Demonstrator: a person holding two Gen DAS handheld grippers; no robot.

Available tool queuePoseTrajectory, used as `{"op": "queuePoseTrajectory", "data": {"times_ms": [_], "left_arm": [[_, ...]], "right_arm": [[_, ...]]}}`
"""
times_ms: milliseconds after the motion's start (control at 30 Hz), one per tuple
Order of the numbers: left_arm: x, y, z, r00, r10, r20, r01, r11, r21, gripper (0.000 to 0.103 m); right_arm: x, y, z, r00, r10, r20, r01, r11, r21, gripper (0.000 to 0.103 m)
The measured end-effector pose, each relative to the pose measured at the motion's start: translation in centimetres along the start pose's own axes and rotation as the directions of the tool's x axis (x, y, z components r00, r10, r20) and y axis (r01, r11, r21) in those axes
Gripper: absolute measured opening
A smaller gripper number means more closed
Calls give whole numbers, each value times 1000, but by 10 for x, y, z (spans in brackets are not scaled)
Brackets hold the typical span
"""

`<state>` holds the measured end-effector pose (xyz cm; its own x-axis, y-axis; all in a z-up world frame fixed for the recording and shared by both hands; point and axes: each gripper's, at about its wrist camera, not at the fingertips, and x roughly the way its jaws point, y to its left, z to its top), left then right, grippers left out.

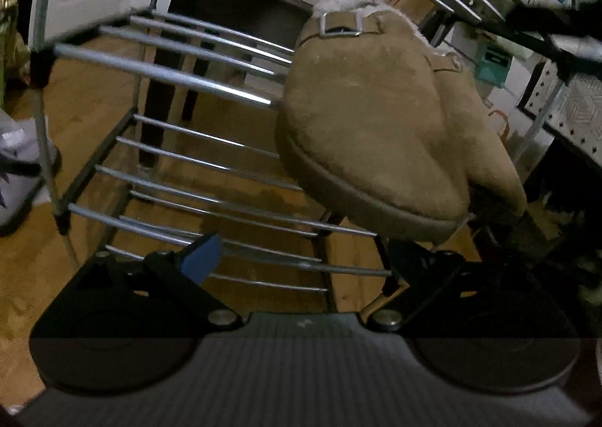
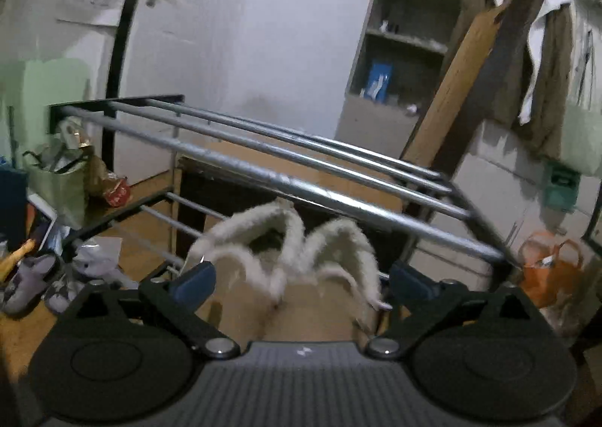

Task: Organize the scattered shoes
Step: 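Place the brown slippers on the chrome rack shelf with the right gripper, then grasp the pair of white slides with the right gripper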

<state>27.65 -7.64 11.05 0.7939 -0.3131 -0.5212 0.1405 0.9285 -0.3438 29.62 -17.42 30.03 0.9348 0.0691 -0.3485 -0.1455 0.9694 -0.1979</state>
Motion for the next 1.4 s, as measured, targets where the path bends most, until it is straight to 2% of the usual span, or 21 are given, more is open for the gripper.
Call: {"op": "queuePoseTrajectory", "data": {"times_ms": [100, 167, 233, 333, 400, 533, 667, 767, 800, 833, 867, 933, 967, 1033, 1100, 1133, 1167, 1200, 1267, 1300, 1400], "left_arm": [[-7, 10, 10, 1000, 19, -12, -19, 1000, 1, 96], [-11, 16, 14, 999, 26, -32, -26, 1000, -8, 97], [-15, 14, 10, 998, 30, -63, -30, 1000, 2, 97], [-21, 15, -5, 993, 19, -113, -19, 1000, -6, 98], [-22, 16, -13, 991, 9, -133, -11, 1000, -16, 98], [-14, 15, -24, 985, 32, -168, -33, 999, -1, 98], [-11, 1, -40, 983, 30, -180, -23, 999, 40, 98], [-15, -27, -91, 980, 26, -199, -7, 995, 96, 101], [-15, -36, -111, 975, 17, -221, 8, 994, 113, 101], [-13, -43, -130, 968, 2, -252, 28, 993, 116, 101], [-11, -49, -151, 958, -13, -288, 47, 992, 114, 101], [-8, -57, -182, 939, -31, -343, 71, 992, 105, 101], [-6, -61, -198, 928, -42, -371, 84, 992, 99, 101], [-5, -67, -221, 906, -57, -419, 107, 990, 95, 101], [-6, -71, -238, 887, -60, -458, 119, 988, 101, 101], [-8, -74, -247, 877, -58, -477, 125, 986, 111, 101], [-10, -75, -252, 873, -52, -485, 126, 985, 121, 101], [-13, -75, -257, 870, -47, -490, 127, 983, 133, 101], [-20, -76, -264, 866, -37, -498, 130, 980, 153, 101], [-24, -77, -267, 865, -34, -501, 128, 980, 153, 101], [-38, -68, -275, 857, -43, -513, 119, 986, 115, 101]], "right_arm": [[-21, -21, -27, 998, -12, -61, 17, 997, 79, 81], [-27, -29, -44, 990, 46, -133, -35, 996, 84, 76], [-37, -38, -62, 980, 84, -182, -66, 993, 102, 77], [-49, -55, -94, 960, 72, -272, -25, 984, 174, 84], [-60, -86, -132, 917, 48, -396, 54, 969, 241, 85], [-100, -146, -222, 804, 0, -594, 205, 938, 278, 87], [-144, -190, -318, 703, -11, -711, 356, 871, 339, 89], [-160, -210, -399, 617, 51, -785, 455, 791, 409, 88], [-162, -213, -425, 585, 79, -807, 475, 773, 420, 84], [-164, -214, -442, 569, 81, -819, 491, 765, 417, 81], [-167, -220, -468, 533, 85, -842, 525, 747, 408, 81], [-175, -228, -501, 482, 108, -869, 555, 730, 398, 81], [-178, -231, -512, 465, 116, -878, 555, 734, 392, 81], [-179, -233, -516, 461, 105, -881, 565, 731, 383, 85], [-173, -235, -524, 460, 138, -877, 583, 699, 415, 89], [-167, -235, -528, 448, 163, -879, 585, 690, 426, 89], [-161, -235, -532, 424, 189, -886, 583, 692, 427, 89], [-154, -234, -537, 385, 218, -897, 581, 697, 419, 88], [-133, -225, -553, 243, 282, -928, 564, 737, 372, 83], [-126, -221, -558, 199, 303, -932, 549, 753, 362, 75], [-126, -217, -559, 212, 329, -920, 530, 752, 391, 70]]}}
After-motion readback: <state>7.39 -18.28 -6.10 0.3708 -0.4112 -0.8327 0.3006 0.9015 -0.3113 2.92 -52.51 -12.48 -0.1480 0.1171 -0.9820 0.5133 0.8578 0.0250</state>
